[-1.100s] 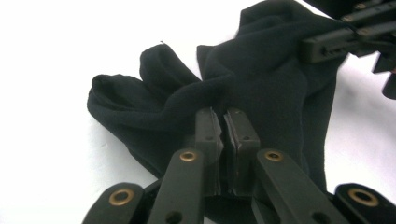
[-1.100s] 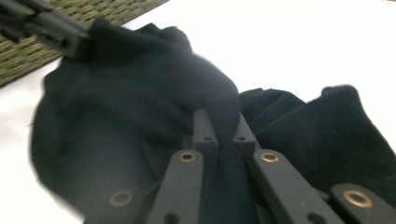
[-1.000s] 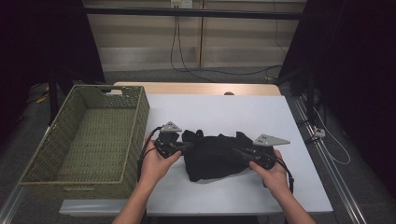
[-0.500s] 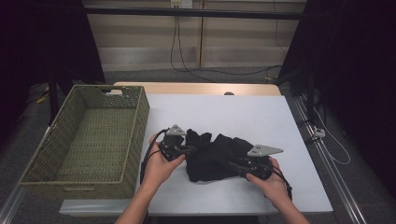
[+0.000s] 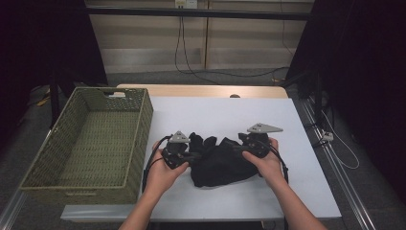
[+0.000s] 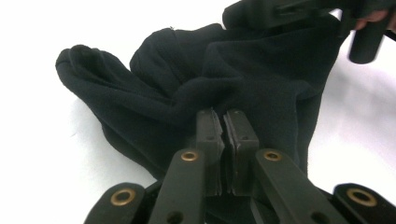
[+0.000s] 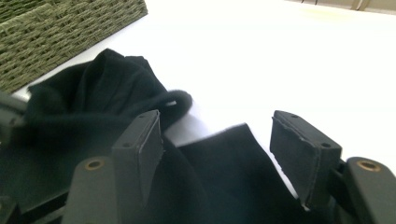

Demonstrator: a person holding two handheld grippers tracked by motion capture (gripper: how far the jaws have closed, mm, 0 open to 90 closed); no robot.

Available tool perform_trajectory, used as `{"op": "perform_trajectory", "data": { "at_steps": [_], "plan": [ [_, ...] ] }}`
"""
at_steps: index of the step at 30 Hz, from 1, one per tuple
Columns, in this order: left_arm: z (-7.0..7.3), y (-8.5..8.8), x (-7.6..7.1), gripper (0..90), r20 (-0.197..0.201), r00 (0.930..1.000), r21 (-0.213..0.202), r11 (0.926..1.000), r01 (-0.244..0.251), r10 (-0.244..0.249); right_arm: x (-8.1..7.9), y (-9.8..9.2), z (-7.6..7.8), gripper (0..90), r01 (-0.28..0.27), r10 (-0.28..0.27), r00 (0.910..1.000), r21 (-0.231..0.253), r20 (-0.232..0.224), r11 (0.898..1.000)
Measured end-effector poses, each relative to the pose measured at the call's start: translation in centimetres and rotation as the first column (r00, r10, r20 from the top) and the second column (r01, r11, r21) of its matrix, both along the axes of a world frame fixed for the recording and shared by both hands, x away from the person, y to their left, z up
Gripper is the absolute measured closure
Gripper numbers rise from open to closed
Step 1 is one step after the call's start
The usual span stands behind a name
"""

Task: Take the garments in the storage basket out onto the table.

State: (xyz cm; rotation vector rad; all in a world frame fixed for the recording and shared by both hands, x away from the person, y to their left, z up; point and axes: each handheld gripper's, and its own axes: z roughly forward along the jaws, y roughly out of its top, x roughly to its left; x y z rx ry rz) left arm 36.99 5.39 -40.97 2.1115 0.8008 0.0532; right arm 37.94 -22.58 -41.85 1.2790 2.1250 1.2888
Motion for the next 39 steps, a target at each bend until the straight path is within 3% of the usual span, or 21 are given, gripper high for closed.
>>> {"op": "perform_trajectory", "data": {
  "at_steps": [1, 7, 12, 16, 19, 20, 23, 26, 29, 33, 34, 35, 38, 39],
  "plan": [
    [-0.1, -0.1, -0.1, 85.7, 0.003, 1.0, -0.017, 0.9998, -0.004, 0.004, 0.3, 0.4, 0.0, 32.6, 0.004, -0.003, 0.9999, 0.01, -0.011, 1.0],
    [-0.2, -0.7, -0.3, 85.9, 0.013, 0.9995, 0.001, 0.9996, 0.028, -0.028, 2.3, 2.6, -0.2, 28.8, -0.027, 0.026, 0.9973, -0.007, -0.069, 1.0],
    [-0.3, -1.0, -0.6, 85.9, 0.008, 0.9994, 0.002, 0.9995, 0.033, -0.033, 3.3, 4.5, -1.3, 29.4, -0.058, 0.062, 0.989, 0.035, -0.134, 0.998],
    [-0.4, -1.1, -0.6, 85.9, 0.017, 0.999, 0.004, 0.9992, 0.04, -0.04, 3.6, 5.4, -2.9, 44.2, -0.088, 0.092, 0.9738, 0.027, -0.208, 0.996],
    [-0.4, -1.1, -0.7, 85.9, 0.014, 0.9991, 0.001, 0.9992, 0.04, -0.04, 3.6, 5.4, -3.6, 78.2, -0.139, 0.153, 0.9564, 0.074, -0.249, 0.988],
    [-0.4, -1.2, -0.7, 85.9, 0.018, 0.9992, -0.002, 0.9994, 0.035, -0.035, 3.5, 5.4, -3.5, 84.0, -0.15, 0.166, 0.9572, 0.086, -0.237, 0.985],
    [-0.3, -1.1, -0.7, 85.9, 0.019, 0.9987, 0.006, 0.9989, 0.047, -0.047, 3.3, 5.1, -2.9, 86.2, -0.151, 0.164, 0.9671, 0.076, -0.195, 0.986],
    [0.0, -1.1, -0.7, 85.9, 0.034, 0.9982, 0.013, 0.9987, 0.049, -0.049, 3.2, 4.3, -1.8, 86.7, -0.113, 0.126, 0.981, 0.092, -0.148, 0.989],
    [0.3, -1.0, -0.7, 86.0, 0.048, 0.9984, 0.014, 0.9995, 0.03, -0.031, 3.2, 3.1, -0.7, 86.8, -0.076, 0.083, 0.9923, 0.072, -0.092, 0.994],
    [0.8, -0.7, -0.3, 86.0, 0.062, 0.998, -0.018, 0.9997, 0.015, -0.013, 3.3, 1.4, 0.4, 86.8, -0.026, 0.031, 0.9979, 0.086, -0.056, 0.996],
    [1.0, -0.6, -0.2, 86.0, 0.074, 0.9968, -0.002, 0.9995, 0.032, -0.031, 3.3, 1.0, 0.7, 86.8, -0.011, 0.015, 0.9988, 0.081, -0.047, 0.997],
    [1.0, -0.6, -0.1, 86.0, 0.071, 0.9971, -0.012, 0.9996, 0.027, -0.026, 3.4, 0.6, 0.9, 86.8, 0.001, 0.0, 0.9997, 0.075, -0.023, 0.997],
    [0.9, -0.7, -0.2, 86.0, 0.057, 0.9984, -0.027, 0.9996, 0.008, -0.007, 3.4, -0.6, 1.6, 86.8, 0.041, -0.04, 0.9991, 0.095, -0.011, 0.995],
    [0.9, -0.7, -0.1, 86.0, 0.059, 0.9982, -0.021, 0.9997, 0.012, -0.011, 3.5, -1.0, 1.7, 86.8, 0.041, -0.043, 0.999, 0.083, 0.016, 0.996]
  ]
}}
